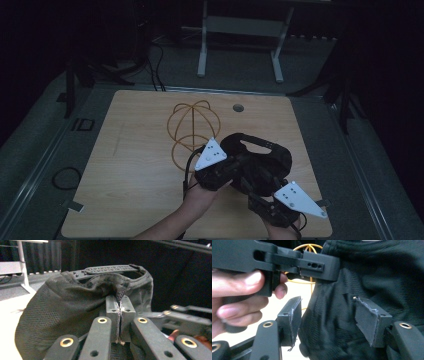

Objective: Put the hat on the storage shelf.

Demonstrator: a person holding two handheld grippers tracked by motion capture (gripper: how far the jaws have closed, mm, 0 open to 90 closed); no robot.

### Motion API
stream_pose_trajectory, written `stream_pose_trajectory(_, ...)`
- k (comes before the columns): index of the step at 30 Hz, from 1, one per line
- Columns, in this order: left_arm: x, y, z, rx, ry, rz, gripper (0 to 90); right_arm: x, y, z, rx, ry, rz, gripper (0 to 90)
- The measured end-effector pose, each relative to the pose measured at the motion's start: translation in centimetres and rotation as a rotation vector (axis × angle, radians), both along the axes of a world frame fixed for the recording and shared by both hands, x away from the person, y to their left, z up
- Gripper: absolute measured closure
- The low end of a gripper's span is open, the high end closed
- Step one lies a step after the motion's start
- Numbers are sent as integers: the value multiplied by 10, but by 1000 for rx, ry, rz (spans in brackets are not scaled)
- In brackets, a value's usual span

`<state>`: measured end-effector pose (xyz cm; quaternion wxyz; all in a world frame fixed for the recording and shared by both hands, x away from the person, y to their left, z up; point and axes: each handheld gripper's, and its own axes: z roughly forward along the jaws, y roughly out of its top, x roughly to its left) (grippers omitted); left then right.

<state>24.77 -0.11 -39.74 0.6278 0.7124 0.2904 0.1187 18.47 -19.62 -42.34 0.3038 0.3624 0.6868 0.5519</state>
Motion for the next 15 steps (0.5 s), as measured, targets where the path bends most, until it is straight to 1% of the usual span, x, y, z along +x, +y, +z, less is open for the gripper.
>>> stream_pose_trajectory(1,-1,-2,0,7,-4,3,894,1,1,-1,-13,-9,-25,382)
stream_pose_trajectory(2,-2,-4,0,13,-3,-1,894,5,1,-4,-40,-13,-55,419)
stream_pose_trajectory(3,-2,-5,-1,12,-3,4,894,5,1,-4,-40,-13,-55,419)
stream_pose_trajectory(4,-2,-6,-1,13,-1,4,894,7,0,-6,-46,-8,-72,422)
stream_pose_trajectory(5,-1,-7,-1,10,9,-9,894,8,0,-7,-50,-2,-81,434)
stream_pose_trajectory(6,-1,-8,-1,-4,14,-6,894,10,-1,-9,-61,4,-92,474)
stream_pose_trajectory(8,-3,-12,-2,-1,9,-17,894,12,-2,-13,-71,-7,-115,535)
stream_pose_trajectory(9,-5,-15,-2,-1,0,-16,894,13,-3,-13,-79,-10,-119,593)
stream_pose_trajectory(11,-6,-18,-3,6,-5,-21,893,15,-9,-13,-83,-17,-119,743)
stream_pose_trajectory(12,-7,-19,-4,-1,-3,-15,893,15,-9,-13,-83,-17,-119,743)
stream_pose_trajectory(14,-5,-19,-5,-21,8,-8,893,15,-13,-11,-81,-20,-107,785)
stream_pose_trajectory(15,-4,-20,-6,-23,13,-5,893,14,-13,-11,-91,-26,-110,800)
